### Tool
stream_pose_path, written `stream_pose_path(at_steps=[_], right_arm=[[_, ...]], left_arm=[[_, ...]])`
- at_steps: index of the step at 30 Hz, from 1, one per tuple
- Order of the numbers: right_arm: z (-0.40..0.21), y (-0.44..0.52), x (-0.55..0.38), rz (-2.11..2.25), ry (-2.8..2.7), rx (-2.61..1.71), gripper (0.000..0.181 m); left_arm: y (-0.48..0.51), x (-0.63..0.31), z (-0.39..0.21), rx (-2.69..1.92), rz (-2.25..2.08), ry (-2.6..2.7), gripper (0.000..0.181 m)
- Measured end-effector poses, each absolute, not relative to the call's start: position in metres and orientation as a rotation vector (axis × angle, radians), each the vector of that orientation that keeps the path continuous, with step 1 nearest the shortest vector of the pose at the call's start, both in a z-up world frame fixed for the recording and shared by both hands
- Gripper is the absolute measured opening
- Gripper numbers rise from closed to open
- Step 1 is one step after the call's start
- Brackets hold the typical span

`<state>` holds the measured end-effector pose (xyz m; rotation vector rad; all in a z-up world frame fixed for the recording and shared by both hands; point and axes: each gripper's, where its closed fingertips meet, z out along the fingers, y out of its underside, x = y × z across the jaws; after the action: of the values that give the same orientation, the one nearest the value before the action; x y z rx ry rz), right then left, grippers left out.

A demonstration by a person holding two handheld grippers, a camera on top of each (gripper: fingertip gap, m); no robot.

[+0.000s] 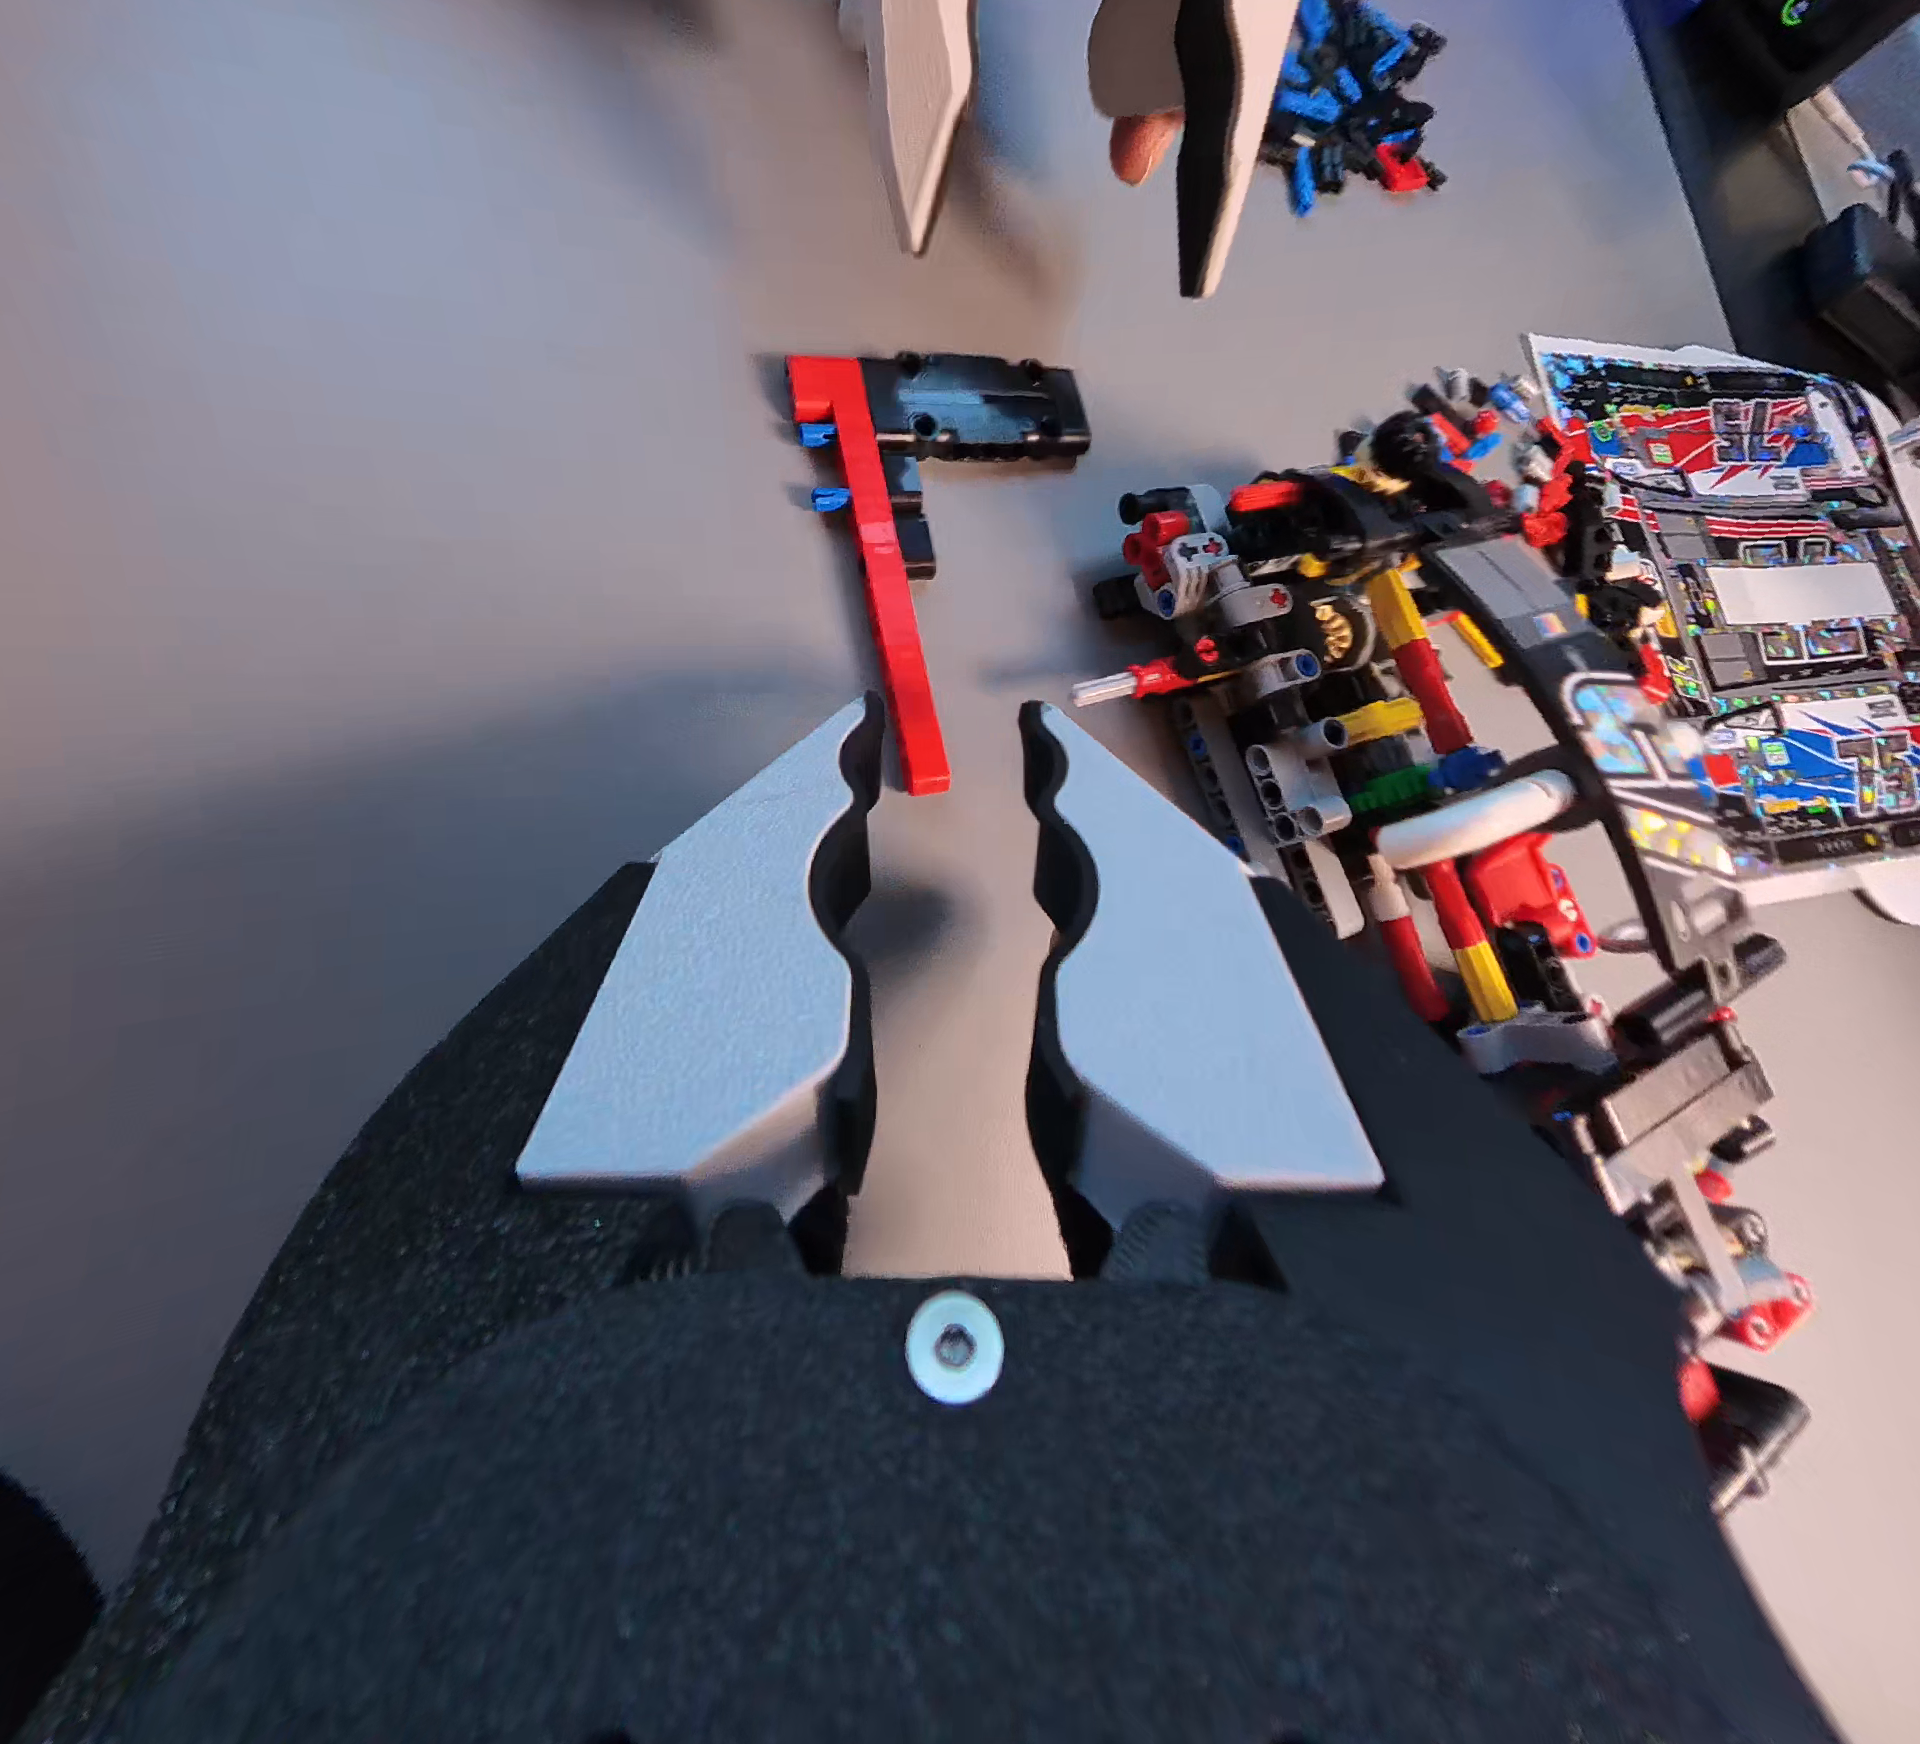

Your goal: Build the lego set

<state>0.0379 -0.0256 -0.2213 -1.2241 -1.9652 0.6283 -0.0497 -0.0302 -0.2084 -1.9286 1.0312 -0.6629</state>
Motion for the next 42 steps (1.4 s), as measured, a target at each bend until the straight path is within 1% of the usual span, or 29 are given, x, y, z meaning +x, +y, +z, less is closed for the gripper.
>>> stream_pose_path(at_steps=[3, 7, 9, 11, 14, 15, 17, 20, 22, 27, 31, 34, 35, 37, 42], right_arm=[[-0.199, -0.011, 0.036, 0.712, -1.806, -1.26, 0.025], [-0.158, 0.029, 0.042, 0.707, -1.508, -1.272, 0.025], [-0.142, 0.058, 0.054, 0.651, -1.356, -1.309, 0.031], [-0.138, 0.089, 0.072, 0.557, -1.243, -1.374, 0.043], [-0.158, 0.127, 0.101, 0.448, -1.177, -1.555, 0.079], [-0.167, 0.136, 0.109, 0.437, -1.161, -1.605, 0.084], [-0.183, 0.147, 0.119, 0.444, -1.14, -1.69, 0.088], [-0.197, 0.152, 0.121, 0.513, -1.116, -1.772, 0.085], [-0.202, 0.152, 0.119, 0.539, -1.117, -1.79, 0.078], [-0.215, 0.148, 0.111, 0.493, -1.204, -1.789, 0.073], [-0.215, 0.144, 0.106, 0.497, -1.224, -1.775, 0.058], [-0.215, 0.143, 0.106, 0.488, -1.222, -1.773, 0.057], [-0.214, 0.144, 0.108, 0.48, -1.213, -1.777, 0.052], [-0.214, 0.142, 0.109, 0.468, -1.232, -1.774, 0.048], [-0.214, 0.135, 0.11, 0.4, -1.277, -1.769, 0.042]], left_arm=[[-0.01, -0.051, -0.195, -1.861, -0.608, 0.889, 0.065], [0.005, -0.05, -0.187, -1.82, -0.522, 0.79, 0.066], [0.009, -0.05, -0.189, -1.819, -0.484, 0.768, 0.067], [0.013, -0.052, -0.192, -1.834, -0.452, 0.753, 0.069], [0.018, -0.055, -0.198, -1.868, -0.432, 0.736, 0.072], [0.019, -0.055, -0.198, -1.87, -0.431, 0.733, 0.072], [0.022, -0.056, -0.199, -1.88, -0.426, 0.723, 0.071], [0.024, -0.056, -0.201, -1.893, -0.414, 0.726, 0.071], [0.026, -0.054, -0.204, -1.908, -0.409, 0.737, 0.071], [0.032, -0.044, -0.208, -1.931, -0.425, 0.777, 0.073], [0.039, -0.035, -0.212, -1.949, -0.442, 0.808, 0.074], [0.04, -0.032, -0.214, -1.955, -0.429, 0.826, 0.062], [0.041, -0.034, -0.214, -1.956, -0.423, 0.818, 0.058], [0.04, -0.037, -0.214, -1.96, -0.42, 0.816, 0.046], [0.039, -0.043, -0.214, -1.962, -0.424, 0.805, 0.038]])
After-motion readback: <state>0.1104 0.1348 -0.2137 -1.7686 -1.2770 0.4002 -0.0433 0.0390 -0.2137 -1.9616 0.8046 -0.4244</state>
